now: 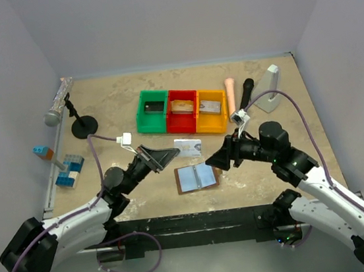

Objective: Take the credit cards out of the card holder
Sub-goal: Place the credit card in the storage box.

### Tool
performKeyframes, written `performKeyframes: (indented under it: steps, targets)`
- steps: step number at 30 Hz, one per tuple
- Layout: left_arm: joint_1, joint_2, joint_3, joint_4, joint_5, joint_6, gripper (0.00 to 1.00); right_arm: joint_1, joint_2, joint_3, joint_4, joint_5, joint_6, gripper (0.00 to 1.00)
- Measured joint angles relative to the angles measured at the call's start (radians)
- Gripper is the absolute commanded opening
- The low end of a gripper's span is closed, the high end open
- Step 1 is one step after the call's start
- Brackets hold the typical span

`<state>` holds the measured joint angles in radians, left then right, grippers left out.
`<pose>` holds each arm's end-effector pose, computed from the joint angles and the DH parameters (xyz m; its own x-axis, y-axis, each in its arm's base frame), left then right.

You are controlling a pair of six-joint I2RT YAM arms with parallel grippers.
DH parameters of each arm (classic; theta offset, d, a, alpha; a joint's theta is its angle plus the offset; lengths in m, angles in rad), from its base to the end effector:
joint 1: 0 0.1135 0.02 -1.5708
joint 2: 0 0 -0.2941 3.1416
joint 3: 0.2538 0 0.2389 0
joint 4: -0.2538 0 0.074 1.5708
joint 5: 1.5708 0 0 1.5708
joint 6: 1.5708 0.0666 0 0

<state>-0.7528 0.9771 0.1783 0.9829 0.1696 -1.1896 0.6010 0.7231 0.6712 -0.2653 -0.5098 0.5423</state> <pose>0.1361 -0.1429 0.2590 -0.6882 -0.6089 -0.3944 0.4198 0.1092 -0.9010 0.1128 0.1168 0.3148 -0.6724 0.0852 -0.7352 -0.6175 0.4831 0.6207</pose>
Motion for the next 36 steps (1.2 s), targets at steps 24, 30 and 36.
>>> performKeyframes:
  steps: [24,30,36]
  targets:
    - [-0.008,0.002,0.039,0.020,-0.221,-0.058,0.00,0.000,0.213,-0.111,0.593,-0.006,0.386,0.49]
    - [-0.016,0.005,0.039,0.045,-0.219,-0.066,0.00,0.000,0.217,-0.111,0.619,-0.006,0.403,0.38]
    - [-0.022,0.005,0.039,0.050,-0.217,-0.074,0.00,0.000,0.250,-0.111,0.646,-0.006,0.425,0.25]
